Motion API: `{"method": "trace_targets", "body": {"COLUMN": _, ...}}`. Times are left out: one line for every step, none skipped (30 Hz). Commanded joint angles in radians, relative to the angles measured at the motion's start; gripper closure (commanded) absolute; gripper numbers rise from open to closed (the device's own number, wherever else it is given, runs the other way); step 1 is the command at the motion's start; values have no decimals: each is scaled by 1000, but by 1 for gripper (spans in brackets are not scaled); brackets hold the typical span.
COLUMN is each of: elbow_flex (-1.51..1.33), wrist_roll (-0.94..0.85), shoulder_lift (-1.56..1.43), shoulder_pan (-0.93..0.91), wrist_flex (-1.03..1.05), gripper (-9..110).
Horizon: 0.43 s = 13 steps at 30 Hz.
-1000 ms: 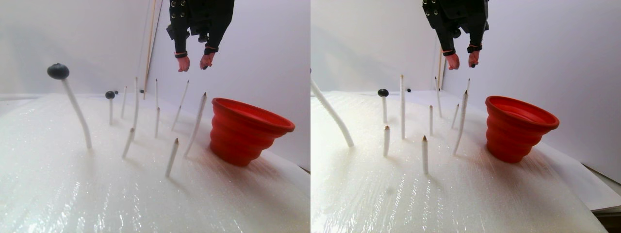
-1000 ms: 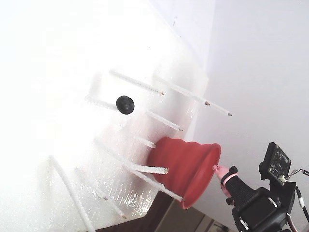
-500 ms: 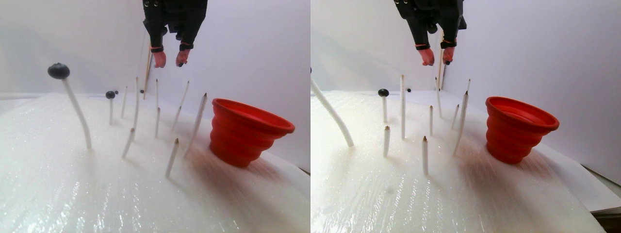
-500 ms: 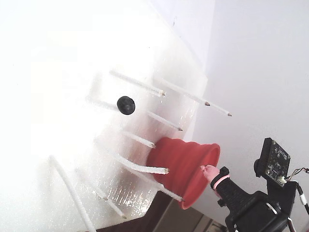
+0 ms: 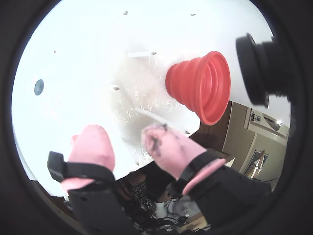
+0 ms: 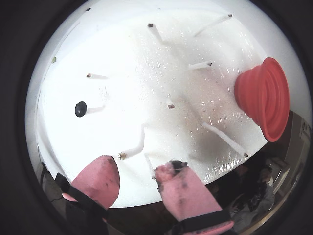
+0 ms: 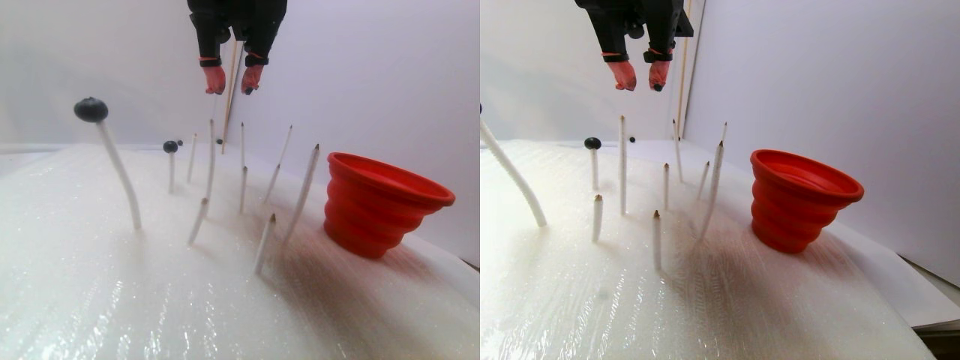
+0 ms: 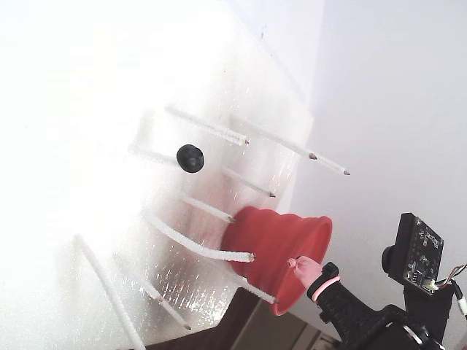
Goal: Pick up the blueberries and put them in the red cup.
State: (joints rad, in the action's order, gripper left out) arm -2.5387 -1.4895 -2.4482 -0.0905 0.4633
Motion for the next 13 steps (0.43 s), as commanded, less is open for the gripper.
{"method": "trace_targets", "body": {"elbow_flex": 5, "wrist_roll": 14, "shoulder_lift": -101, "shoulder_pan": 20, "wrist_flex": 25, "gripper": 87}}
{"method": "trace_targets", "body": {"elbow_flex": 2, "wrist_roll": 18, "shoulder_lift": -107, "shoulder_pan": 26, "wrist_flex": 32, "gripper": 87}}
{"method": "trace_targets", "body": {"elbow_flex": 2, "wrist_roll": 23, "shoulder_lift": -112, "shoulder_pan": 34, "wrist_flex": 41, "gripper": 87}}
{"method": "trace_targets", "body": {"elbow_flex": 0, "wrist_roll": 26, "shoulder_lift": -115, "shoulder_pan": 40, "wrist_flex": 46, "gripper": 87}}
{"method": "trace_targets", "body": {"elbow_flex": -5, "wrist_roll": 28, "shoulder_lift": -117, "shoulder_pan": 48, "wrist_flex": 48, "gripper": 87}}
{"method": "trace_targets", "body": {"elbow_flex": -9, "wrist_roll": 29, "shoulder_lift": -117, "shoulder_pan": 54, "wrist_flex": 49, "gripper": 87}}
{"method": "trace_targets", "body": {"elbow_flex": -15, "wrist_roll": 31, "shoulder_lift": -120, "shoulder_pan": 61, "wrist_flex": 51, "gripper": 87}}
{"method": "trace_targets", "body": {"elbow_flex": -21, "wrist_roll": 31, "shoulder_lift": -127, "shoulder_pan": 67, "wrist_flex": 51, "gripper": 87}}
{"method": "trace_targets", "body": {"elbow_flex": -29, "wrist_roll": 31, "shoulder_lift": -135, "shoulder_pan": 72, "wrist_flex": 52, "gripper": 87}}
{"method": "trace_targets", "body": {"elbow_flex": -32, "wrist_roll": 31, "shoulder_lift": -138, "shoulder_pan": 77, "wrist_flex": 52, "gripper": 87}}
{"method": "trace_targets", "body": {"elbow_flex": -35, "wrist_roll": 32, "shoulder_lift": -138, "shoulder_pan": 83, "wrist_flex": 52, "gripper": 87}}
{"method": "trace_targets", "body": {"elbow_flex": -37, "wrist_roll": 34, "shoulder_lift": -135, "shoulder_pan": 89, "wrist_flex": 52, "gripper": 87}}
{"method": "trace_targets", "body": {"elbow_flex": -37, "wrist_roll": 35, "shoulder_lift": -129, "shoulder_pan": 97, "wrist_flex": 52, "gripper": 87}}
